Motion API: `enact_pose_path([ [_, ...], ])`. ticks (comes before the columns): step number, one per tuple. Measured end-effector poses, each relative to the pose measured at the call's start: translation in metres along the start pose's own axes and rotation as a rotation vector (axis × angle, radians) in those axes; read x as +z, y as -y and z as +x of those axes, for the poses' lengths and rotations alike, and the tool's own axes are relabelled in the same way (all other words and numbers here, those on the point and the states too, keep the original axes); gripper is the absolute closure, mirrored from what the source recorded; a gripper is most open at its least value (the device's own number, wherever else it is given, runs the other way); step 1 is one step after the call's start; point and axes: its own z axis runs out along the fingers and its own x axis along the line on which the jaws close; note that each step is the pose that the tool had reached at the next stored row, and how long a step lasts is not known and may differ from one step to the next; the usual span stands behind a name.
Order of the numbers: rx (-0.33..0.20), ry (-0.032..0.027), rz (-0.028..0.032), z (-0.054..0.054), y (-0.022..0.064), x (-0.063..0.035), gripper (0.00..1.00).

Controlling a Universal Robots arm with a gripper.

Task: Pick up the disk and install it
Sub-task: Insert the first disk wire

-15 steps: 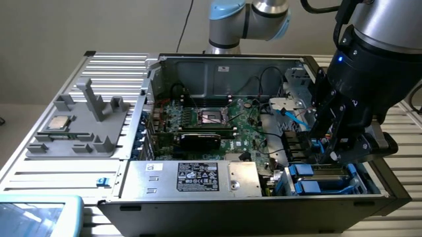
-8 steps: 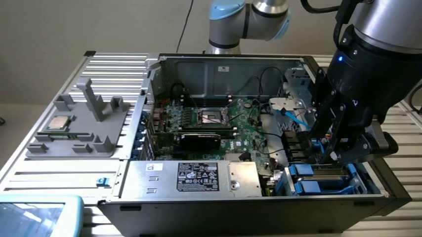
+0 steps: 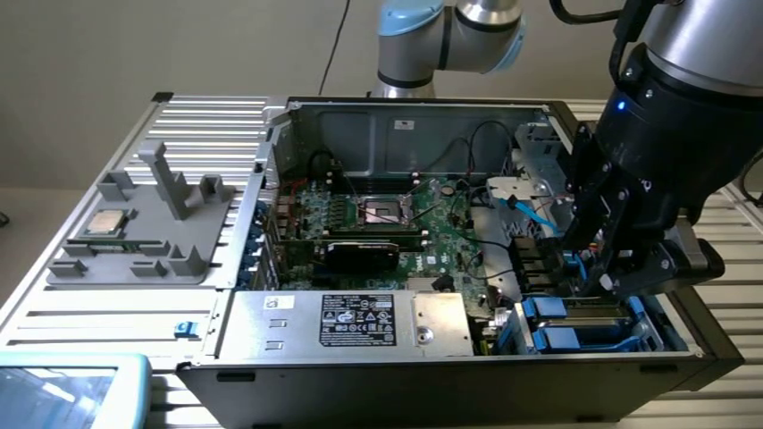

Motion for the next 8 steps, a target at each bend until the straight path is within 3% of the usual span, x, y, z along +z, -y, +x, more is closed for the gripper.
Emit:
enact_pose_path([
  [6, 0.001, 0.0006, 0.0378, 0.000, -0.0152, 0.0009, 0.49],
  [8, 0.002, 0.0007, 0.0538, 0.000, -0.0198, 0.0012, 0.49],
])
